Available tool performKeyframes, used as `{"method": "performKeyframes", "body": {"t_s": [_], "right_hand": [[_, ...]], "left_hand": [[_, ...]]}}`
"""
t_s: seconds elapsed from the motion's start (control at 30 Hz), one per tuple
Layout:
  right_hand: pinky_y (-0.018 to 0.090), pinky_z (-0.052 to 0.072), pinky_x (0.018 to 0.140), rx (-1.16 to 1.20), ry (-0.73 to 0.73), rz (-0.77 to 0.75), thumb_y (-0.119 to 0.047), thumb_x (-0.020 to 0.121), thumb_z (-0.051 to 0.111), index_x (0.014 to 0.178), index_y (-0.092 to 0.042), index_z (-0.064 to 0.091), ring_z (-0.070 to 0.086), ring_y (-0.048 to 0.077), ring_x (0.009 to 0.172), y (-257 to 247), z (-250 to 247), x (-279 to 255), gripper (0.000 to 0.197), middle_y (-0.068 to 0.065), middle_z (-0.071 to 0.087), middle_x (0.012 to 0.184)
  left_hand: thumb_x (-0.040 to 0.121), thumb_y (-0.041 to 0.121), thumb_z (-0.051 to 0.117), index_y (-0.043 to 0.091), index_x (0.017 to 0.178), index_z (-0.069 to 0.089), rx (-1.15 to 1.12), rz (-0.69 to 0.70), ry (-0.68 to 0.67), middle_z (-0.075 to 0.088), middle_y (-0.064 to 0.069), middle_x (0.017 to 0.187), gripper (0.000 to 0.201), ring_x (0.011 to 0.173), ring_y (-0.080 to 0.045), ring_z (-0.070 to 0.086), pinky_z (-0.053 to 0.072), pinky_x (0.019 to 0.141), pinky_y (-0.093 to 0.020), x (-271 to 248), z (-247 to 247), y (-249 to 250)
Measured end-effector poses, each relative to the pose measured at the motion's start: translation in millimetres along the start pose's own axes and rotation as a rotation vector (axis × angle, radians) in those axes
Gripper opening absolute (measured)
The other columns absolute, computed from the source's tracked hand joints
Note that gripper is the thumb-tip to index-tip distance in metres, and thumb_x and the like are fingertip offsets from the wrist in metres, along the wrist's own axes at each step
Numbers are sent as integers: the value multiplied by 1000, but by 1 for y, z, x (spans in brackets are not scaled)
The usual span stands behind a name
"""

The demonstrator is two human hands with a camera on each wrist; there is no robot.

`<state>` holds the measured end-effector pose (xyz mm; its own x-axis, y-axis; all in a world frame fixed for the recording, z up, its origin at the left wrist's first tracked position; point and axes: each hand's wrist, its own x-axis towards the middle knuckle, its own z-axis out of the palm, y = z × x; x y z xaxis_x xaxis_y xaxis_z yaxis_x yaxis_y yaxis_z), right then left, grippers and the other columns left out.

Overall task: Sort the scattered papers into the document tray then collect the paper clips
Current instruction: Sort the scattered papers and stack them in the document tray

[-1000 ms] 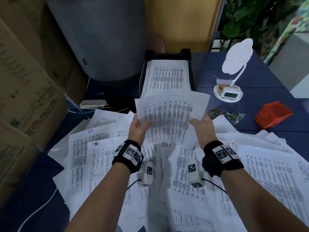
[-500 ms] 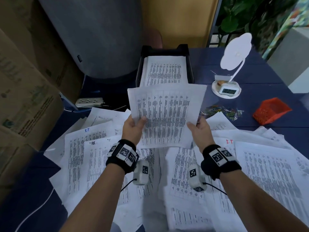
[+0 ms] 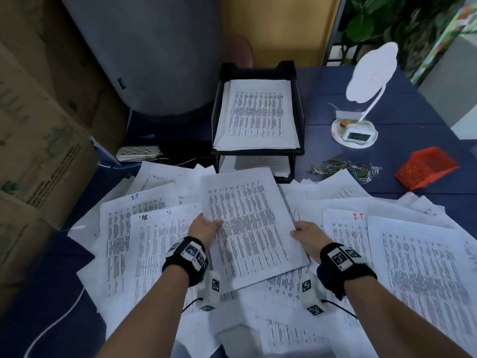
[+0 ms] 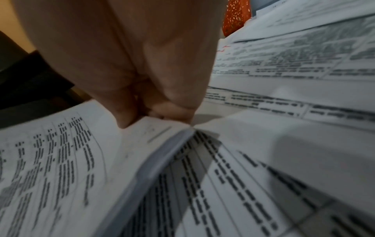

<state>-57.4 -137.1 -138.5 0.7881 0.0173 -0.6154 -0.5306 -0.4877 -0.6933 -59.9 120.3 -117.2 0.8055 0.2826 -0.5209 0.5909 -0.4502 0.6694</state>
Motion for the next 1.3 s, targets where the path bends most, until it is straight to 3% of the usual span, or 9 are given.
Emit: {"method": "performKeyframes", "body": {"t_s": [0.1,0.3,0.47,0.6,0.77,0.9,1.03,1.13,1.3], "right_hand": [[41,52,86,127,59,5,-3,94,44,98,-5,61,62,32,94,-9,-5,1,17,15,66,106],[34,50,80,250,211,-11,0,94,43,89,-6,61,61,31,94,-31,-15,22,20,15,65,104],[37,50,88,233,261,-42,-4,93,44,92,-8,63,62,30,95,-55,-23,44,20,14,67,103],[27,41,66,207,326,-117,-9,94,47,93,-1,60,51,22,79,-76,-29,52,15,20,57,80],[34,55,58,421,25,37,-8,96,51,127,-14,43,63,27,72,-90,-34,54,33,13,50,116],[19,44,36,394,139,-12,2,95,49,127,0,44,61,15,42,-99,-36,76,33,29,61,99],[26,57,51,566,266,-4,3,94,48,97,-2,50,64,17,48,-114,-36,99,6,18,60,78],[31,59,67,476,310,-49,1,94,48,73,-12,50,64,17,57,-115,-36,119,24,12,59,78],[30,59,71,340,421,-44,-1,91,53,67,-15,50,61,16,64,-110,-33,138,28,5,58,73]], "left_hand": [[92,38,58,3,146,24,-75,27,-23,38,-13,146,73,134,-30,38,35,103,-35,4,-2,16],[85,47,62,16,149,22,-154,43,-178,32,-7,150,81,129,-30,46,42,105,-47,15,-3,28],[94,21,57,7,126,37,-152,-19,-361,68,-16,93,41,70,-23,65,54,60,-30,24,-1,24],[94,15,56,8,124,42,-186,29,-268,66,-16,93,34,57,-15,60,51,51,-23,48,-4,37],[93,9,55,10,147,21,-269,65,-167,64,-10,82,64,52,-11,54,48,51,-23,83,-6,64],[94,4,52,4,140,32,-307,117,-82,57,-10,69,50,46,-12,51,40,38,-18,107,-4,85],[94,-7,45,15,111,46,-411,89,19,52,-12,90,28,63,-16,51,49,40,-16,126,1,100],[92,-8,49,7,103,45,-423,86,62,50,-13,89,19,58,-17,53,47,39,-14,140,7,101],[89,-2,53,8,116,47,-303,57,154,62,-9,84,29,66,-22,65,57,54,-26,158,17,94]]}}
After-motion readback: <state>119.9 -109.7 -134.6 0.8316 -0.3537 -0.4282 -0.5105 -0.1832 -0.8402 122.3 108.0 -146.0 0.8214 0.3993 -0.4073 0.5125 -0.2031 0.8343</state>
